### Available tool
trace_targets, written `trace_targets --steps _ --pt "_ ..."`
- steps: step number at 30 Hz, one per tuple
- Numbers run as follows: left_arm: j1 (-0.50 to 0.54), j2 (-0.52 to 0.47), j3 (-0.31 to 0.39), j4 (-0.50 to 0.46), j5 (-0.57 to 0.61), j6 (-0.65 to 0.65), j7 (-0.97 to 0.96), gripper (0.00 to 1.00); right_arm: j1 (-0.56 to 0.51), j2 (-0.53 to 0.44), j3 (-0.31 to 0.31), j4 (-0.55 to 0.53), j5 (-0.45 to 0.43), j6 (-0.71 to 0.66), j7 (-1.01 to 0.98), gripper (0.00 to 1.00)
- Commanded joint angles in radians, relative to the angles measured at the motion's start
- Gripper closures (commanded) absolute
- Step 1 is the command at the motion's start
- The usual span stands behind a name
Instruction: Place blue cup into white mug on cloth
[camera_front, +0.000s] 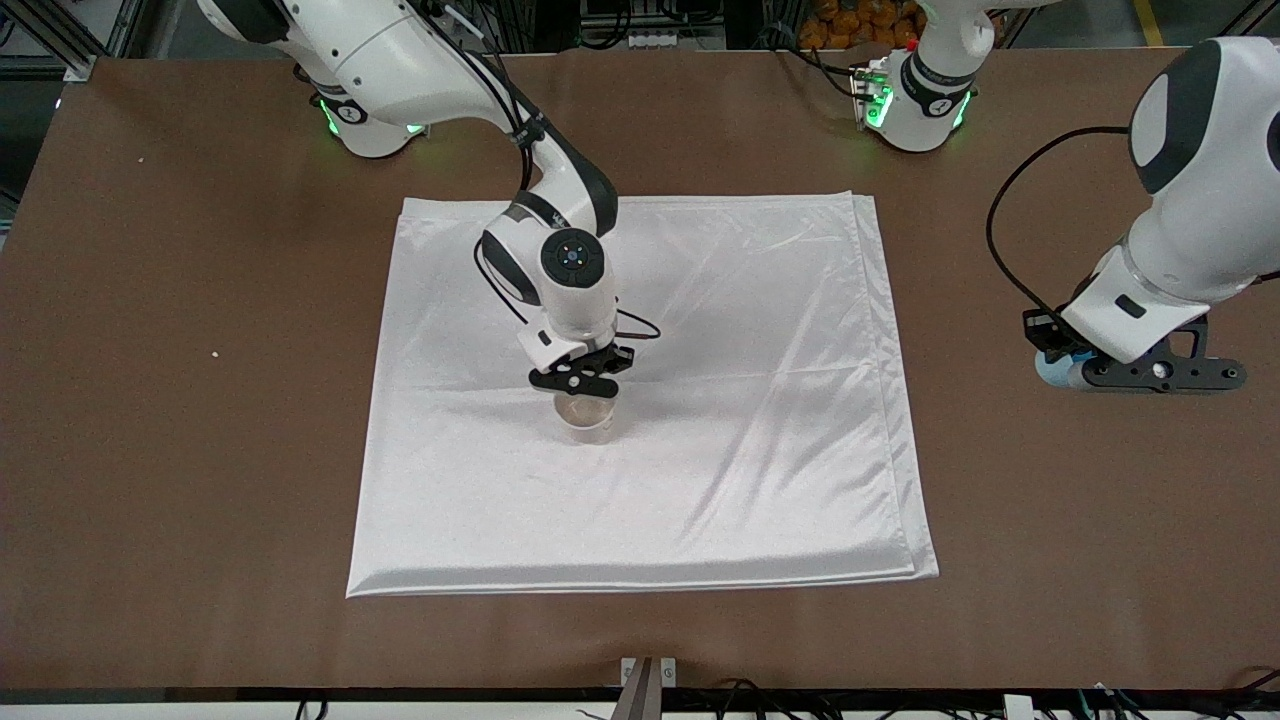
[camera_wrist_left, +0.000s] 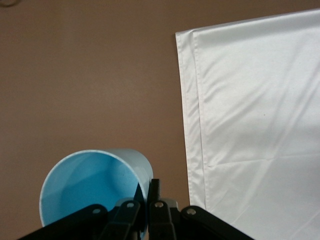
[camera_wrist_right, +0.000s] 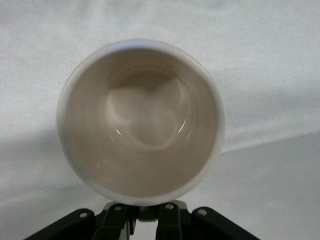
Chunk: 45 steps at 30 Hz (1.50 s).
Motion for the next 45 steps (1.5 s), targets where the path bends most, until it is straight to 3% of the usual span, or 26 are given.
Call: trace_targets --steps 1,15,16,17,18,19,23,24,31,39,45 --pt "-0.005 -0.001 -0.005 0.023 -0.025 -0.026 0.022 1.0 0.028 0.02 -0.005 0.027 -0.015 0.023 0.051 1.0" --pt "-0.003 -0.001 -0.012 0.023 -0.025 -0.026 0.024 1.0 0.094 0.064 -0.004 0.027 -0.013 0.05 0.093 1.0" --pt "-0.003 0.001 -0.012 0.023 -0.023 -0.026 0.025 1.0 0.094 0.066 -0.004 0.027 -0.013 0.05 0.096 0.96" --pt "-0.005 -0.001 -0.012 0.023 -0.022 -0.026 0.027 1.0 0.093 0.066 -0.004 0.027 -0.013 0.048 0.102 0.8" --pt "-0.005 0.001 -0.012 0.023 -0.022 -0.026 0.031 1.0 0.087 0.066 -0.004 0.027 -0.01 0.048 0.11 0.54" --pt "-0.005 0.001 -0.013 0.023 -0.02 -0.026 0.031 1.0 0.083 0.066 -0.004 0.027 -0.009 0.048 0.119 0.36" --pt "-0.006 0.001 -0.013 0.023 -0.017 -0.026 0.036 1.0 0.088 0.063 -0.004 0.028 -0.01 0.04 0.137 0.04" --pt "-0.006 0.001 -0.015 0.023 -0.017 -0.028 0.036 1.0 0.091 0.063 -0.004 0.027 -0.013 0.04 0.137 0.0" --pt "-0.008 0.006 -0.058 0.025 -0.012 -0.029 0.034 1.0 0.091 0.043 -0.004 0.028 -0.013 0.019 0.133 0.0" --pt "-0.009 0.006 -0.088 0.025 -0.012 -0.029 0.036 1.0 0.076 -0.011 -0.001 0.07 -0.013 -0.114 0.119 0.0" --pt "-0.028 0.012 -0.11 0.027 -0.014 -0.029 0.031 1.0 0.015 -0.054 0.001 0.071 -0.01 -0.184 -0.004 0.0"
